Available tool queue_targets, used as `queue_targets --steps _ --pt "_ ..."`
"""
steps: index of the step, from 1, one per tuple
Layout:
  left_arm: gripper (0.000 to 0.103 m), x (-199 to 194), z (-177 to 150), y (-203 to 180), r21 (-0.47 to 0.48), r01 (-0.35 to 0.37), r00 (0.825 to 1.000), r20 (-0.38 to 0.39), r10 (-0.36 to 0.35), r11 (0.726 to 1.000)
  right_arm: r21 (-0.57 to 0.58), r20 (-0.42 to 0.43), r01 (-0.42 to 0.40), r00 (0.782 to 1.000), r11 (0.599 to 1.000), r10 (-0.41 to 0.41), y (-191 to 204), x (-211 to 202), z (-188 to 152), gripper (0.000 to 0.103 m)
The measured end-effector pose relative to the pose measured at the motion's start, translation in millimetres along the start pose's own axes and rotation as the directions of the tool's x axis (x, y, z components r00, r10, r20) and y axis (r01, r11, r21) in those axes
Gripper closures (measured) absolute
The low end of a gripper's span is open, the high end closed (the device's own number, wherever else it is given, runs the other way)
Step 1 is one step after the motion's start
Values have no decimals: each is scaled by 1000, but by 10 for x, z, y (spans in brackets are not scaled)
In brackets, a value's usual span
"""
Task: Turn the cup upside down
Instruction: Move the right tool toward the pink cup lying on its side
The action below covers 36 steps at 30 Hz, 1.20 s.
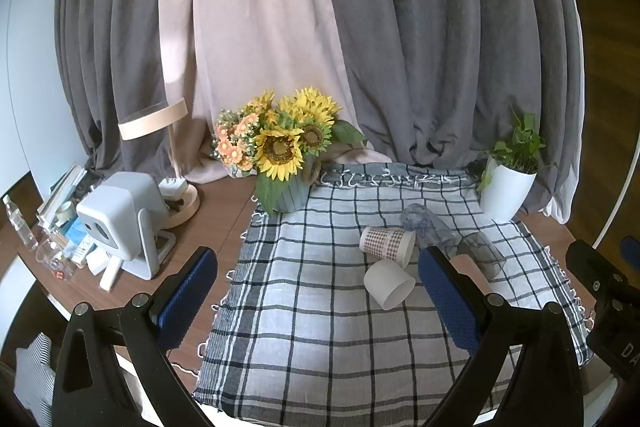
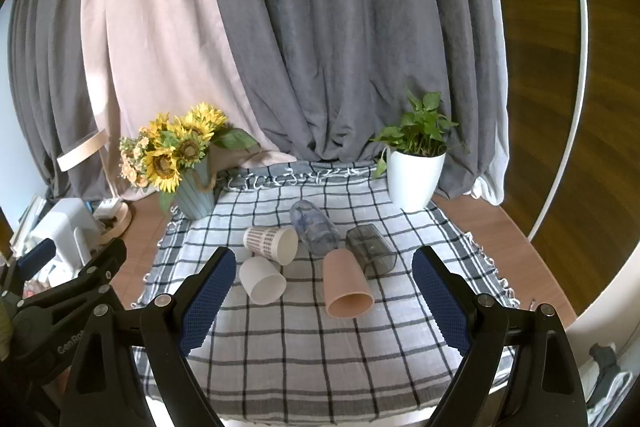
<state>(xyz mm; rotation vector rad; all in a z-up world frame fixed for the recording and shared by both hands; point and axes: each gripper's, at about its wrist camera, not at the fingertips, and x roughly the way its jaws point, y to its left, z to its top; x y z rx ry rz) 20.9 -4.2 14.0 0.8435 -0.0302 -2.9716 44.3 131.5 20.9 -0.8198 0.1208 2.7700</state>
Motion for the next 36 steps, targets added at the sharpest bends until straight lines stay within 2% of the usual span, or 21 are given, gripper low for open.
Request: queue_targets --steps 23,36 --pt "1 13 11 -3 -1 4 1000 -2 -4 1000 1 5 1 1000 1000 -1 -9 1 -2 13" --pt "1 162 -7 -60 -2 12 999 -50 -12 1000 -2 -23 -8 1000 1000 7 -22 120 -6 13"
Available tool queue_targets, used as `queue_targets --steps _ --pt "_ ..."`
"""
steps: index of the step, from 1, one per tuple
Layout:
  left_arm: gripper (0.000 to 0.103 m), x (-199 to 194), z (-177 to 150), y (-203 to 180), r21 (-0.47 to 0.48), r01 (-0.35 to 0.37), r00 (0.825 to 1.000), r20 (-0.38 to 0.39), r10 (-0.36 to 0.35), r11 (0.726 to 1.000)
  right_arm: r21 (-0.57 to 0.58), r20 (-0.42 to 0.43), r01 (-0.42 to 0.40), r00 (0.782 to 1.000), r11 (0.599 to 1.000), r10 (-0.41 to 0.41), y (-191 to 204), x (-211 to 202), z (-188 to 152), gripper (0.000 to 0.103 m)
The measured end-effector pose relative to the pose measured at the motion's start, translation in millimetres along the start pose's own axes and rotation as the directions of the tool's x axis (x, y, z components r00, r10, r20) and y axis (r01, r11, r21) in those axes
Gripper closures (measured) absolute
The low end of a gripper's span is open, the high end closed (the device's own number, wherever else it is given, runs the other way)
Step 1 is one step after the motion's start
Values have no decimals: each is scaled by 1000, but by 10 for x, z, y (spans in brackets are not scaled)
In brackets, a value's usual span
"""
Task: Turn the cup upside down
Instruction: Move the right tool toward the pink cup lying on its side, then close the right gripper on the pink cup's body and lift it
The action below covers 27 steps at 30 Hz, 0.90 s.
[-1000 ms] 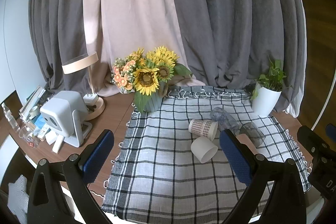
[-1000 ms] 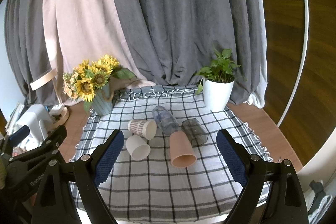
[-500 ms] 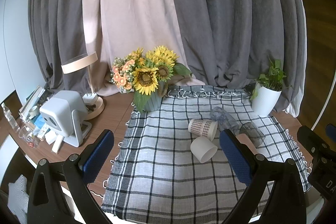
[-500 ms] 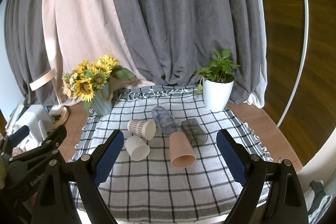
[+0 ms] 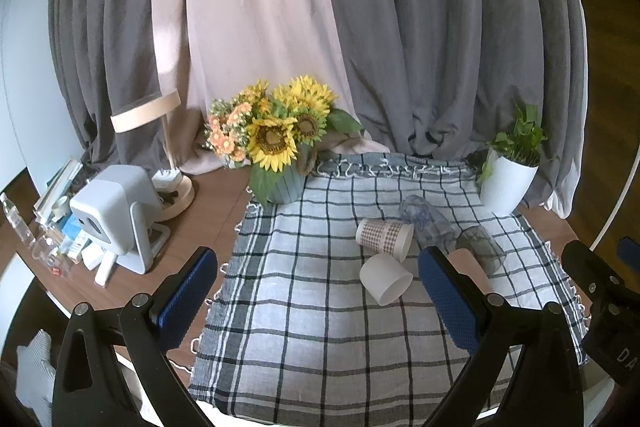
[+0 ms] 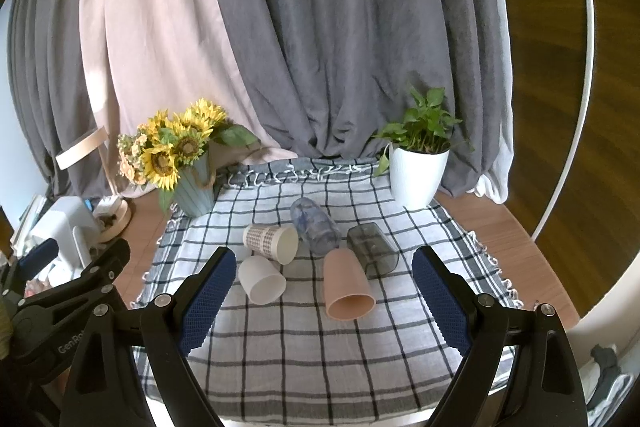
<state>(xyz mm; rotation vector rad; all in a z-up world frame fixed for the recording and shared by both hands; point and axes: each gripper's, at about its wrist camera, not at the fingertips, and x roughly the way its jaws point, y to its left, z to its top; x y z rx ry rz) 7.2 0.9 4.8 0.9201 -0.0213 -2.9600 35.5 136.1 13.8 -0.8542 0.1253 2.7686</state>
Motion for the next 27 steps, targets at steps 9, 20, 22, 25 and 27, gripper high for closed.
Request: queue_targets --steps 9,20,22,25,27 --pt "1 648 -258 -171 5 -4 980 -197 5 1000 27 -178 -30 983 999 34 -197 634 -128 13" --pt "1 1632 -541 -513 10 -67 906 -418 65 998 63 -406 -91 908 994 108 -462 1889 -318 14" --pt "1 1776 -575 -579 9 -75 893 -445 71 997 64 -444 -93 889 994 112 -480 2093 -333 15" --pt "1 1964 -613 -641 -1 -86 872 -483 75 996 50 -496 -100 861 994 112 -525 2406 -383 15" --pt "1 2057 -640 -671 -8 -93 861 -503 76 996 41 -532 -109 839 993 114 -536 2591 -432 15"
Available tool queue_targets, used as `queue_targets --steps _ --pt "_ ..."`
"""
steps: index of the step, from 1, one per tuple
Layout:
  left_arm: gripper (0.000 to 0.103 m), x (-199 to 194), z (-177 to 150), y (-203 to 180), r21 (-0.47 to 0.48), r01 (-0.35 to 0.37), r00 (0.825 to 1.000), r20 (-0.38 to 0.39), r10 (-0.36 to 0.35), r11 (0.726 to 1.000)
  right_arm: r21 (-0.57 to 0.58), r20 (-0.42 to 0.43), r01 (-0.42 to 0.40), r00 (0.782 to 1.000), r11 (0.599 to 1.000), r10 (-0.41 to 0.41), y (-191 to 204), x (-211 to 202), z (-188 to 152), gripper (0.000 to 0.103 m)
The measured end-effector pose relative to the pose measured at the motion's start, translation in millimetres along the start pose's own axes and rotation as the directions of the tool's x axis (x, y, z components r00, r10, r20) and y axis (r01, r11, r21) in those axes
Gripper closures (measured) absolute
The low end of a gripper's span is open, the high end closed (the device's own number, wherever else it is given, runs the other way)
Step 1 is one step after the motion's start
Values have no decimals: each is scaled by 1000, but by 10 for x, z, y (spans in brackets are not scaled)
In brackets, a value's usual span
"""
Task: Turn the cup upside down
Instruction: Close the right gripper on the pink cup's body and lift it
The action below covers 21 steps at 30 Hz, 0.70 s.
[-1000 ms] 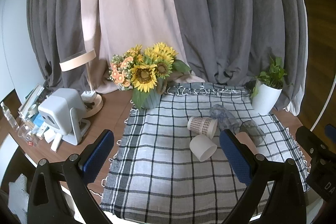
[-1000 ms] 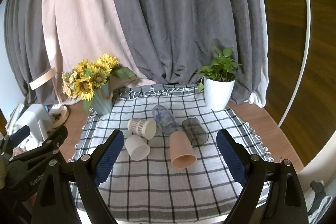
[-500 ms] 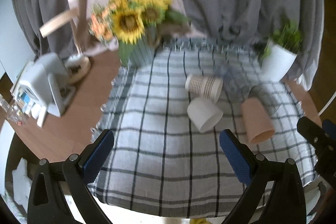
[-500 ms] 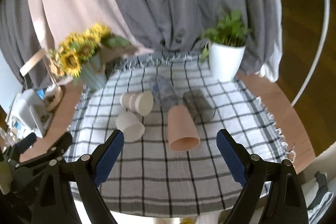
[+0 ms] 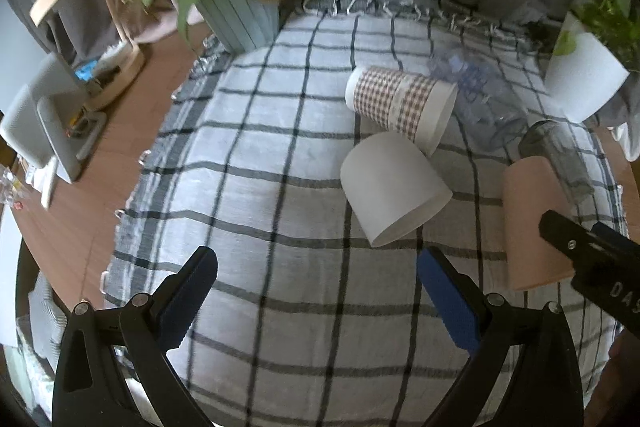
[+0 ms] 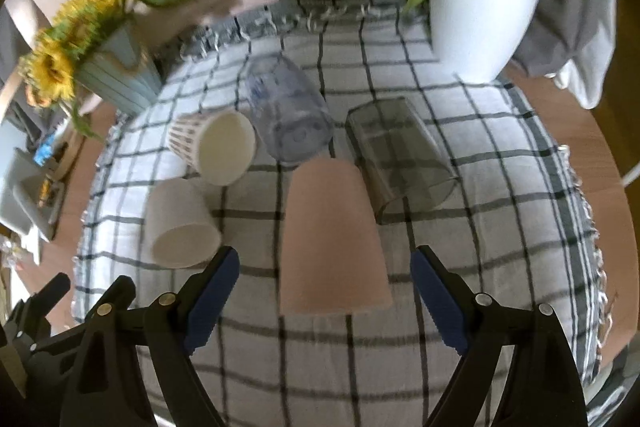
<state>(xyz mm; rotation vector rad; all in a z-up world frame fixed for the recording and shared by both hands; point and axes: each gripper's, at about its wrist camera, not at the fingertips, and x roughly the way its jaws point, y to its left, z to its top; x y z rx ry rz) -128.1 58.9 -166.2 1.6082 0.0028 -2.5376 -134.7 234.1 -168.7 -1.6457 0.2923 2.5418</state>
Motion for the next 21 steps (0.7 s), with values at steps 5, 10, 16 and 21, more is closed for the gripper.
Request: queue_targets --steps 5,10,16,21 --pt "1 173 8 -17 -23 -23 999 -44 22 999 -15 -80 -26 997 1000 25 -46 314 40 17" --pt "1 275 -17 4 -35 -51 996 -70 49 998 -25 -128 -29 991 999 25 -50 530 75 24" --pt "1 241 -54 -1 -20 -48 997 -66 47 999 -11 -126 -29 992 1000 27 -108 531 63 31" --pt "1 110 -84 94 -8 -28 999 -38 27 1000 -15 -76 -20 997 1000 19 -27 307 -15 32"
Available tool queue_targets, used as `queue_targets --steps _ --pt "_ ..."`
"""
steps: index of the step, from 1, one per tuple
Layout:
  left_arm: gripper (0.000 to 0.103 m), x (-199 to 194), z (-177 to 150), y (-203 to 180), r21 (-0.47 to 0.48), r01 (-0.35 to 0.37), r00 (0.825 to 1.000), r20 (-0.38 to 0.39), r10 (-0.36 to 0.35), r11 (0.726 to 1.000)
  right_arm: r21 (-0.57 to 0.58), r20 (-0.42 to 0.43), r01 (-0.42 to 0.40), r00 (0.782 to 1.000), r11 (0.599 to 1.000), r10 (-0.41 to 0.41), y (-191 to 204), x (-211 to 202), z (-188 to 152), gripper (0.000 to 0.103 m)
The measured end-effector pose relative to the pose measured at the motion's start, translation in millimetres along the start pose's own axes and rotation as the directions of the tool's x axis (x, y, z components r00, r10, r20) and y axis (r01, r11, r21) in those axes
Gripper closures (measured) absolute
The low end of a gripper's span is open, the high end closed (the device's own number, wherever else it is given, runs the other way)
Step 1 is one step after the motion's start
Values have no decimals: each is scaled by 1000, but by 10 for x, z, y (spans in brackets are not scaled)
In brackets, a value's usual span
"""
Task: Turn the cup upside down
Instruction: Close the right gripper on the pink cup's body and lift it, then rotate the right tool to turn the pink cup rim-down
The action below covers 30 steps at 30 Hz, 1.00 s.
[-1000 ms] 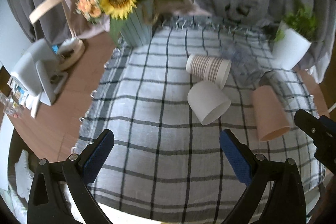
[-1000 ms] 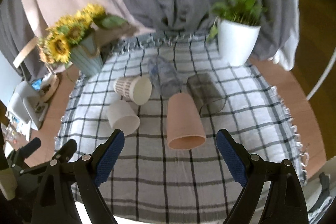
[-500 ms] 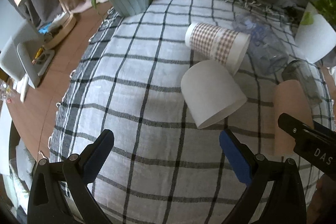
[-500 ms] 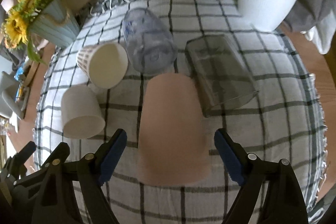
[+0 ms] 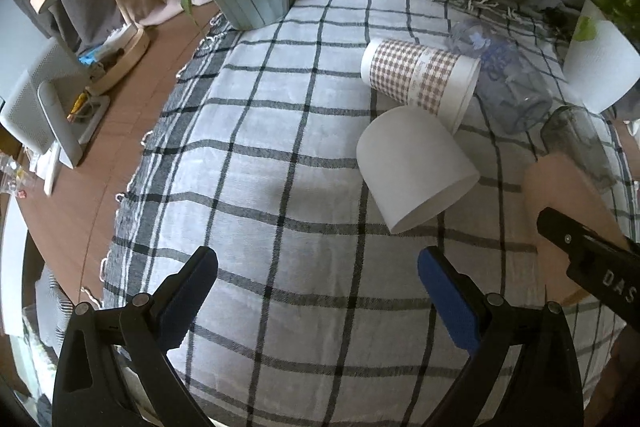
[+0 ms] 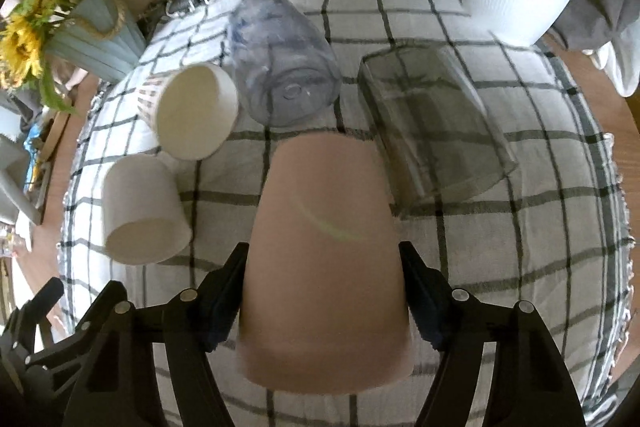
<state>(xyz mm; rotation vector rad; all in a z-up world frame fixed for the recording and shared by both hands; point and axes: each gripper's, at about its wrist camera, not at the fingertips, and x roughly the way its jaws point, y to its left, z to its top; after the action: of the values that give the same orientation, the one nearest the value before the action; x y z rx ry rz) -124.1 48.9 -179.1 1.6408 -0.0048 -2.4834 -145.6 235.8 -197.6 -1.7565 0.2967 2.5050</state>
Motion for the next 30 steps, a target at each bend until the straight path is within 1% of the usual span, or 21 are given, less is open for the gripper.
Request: queue_targets --steps 2,5,8,11,14,18,21,27,28,29,30 --pt "1 -47 -19 50 3 8 1000 9 -8 1000 7 25 -2 1000 1000 2 80 -115 -77 32" --pt "1 -110 -74 136 17 10 1000 18 -11 1000 8 32 -12 999 1000 11 210 -185 -215 32" --pt "1 -138 -147 228 31 5 1000 20 -6 1000 15 27 -13 1000 1000 13 329 -173 -348 32" --pt "1 -122 -214 318 42 0 1000 13 0 999 18 31 5 1000 1000 -5 429 -160 -457 32" --pt "1 -91 -276 394 49 4 1000 -1 -4 999 25 15 10 1000 1000 -11 493 -122 -557 32" --pt "1 -77 -337 445 66 4 1000 -2 -4 998 37 -18 11 1000 999 -10 559 -30 -703 32" --pt "1 -68 -364 466 74 5 1000 -2 -5 997 41 -15 24 1000 999 -23 567 -10 -759 32" --pt "1 -52 -407 468 78 26 999 -20 -24 997 33 -16 41 999 999 -41 565 -3 -747 32" --pt "1 -61 -411 466 78 29 999 -21 -27 997 34 -14 33 999 999 -33 555 -14 -746 31" --pt "1 -76 -414 465 78 30 999 -22 -29 996 37 -7 30 1000 999 -29 543 -36 -754 26" --pt "1 -95 -415 462 79 31 999 -22 -30 996 42 5 33 999 999 -33 538 -79 -759 24"
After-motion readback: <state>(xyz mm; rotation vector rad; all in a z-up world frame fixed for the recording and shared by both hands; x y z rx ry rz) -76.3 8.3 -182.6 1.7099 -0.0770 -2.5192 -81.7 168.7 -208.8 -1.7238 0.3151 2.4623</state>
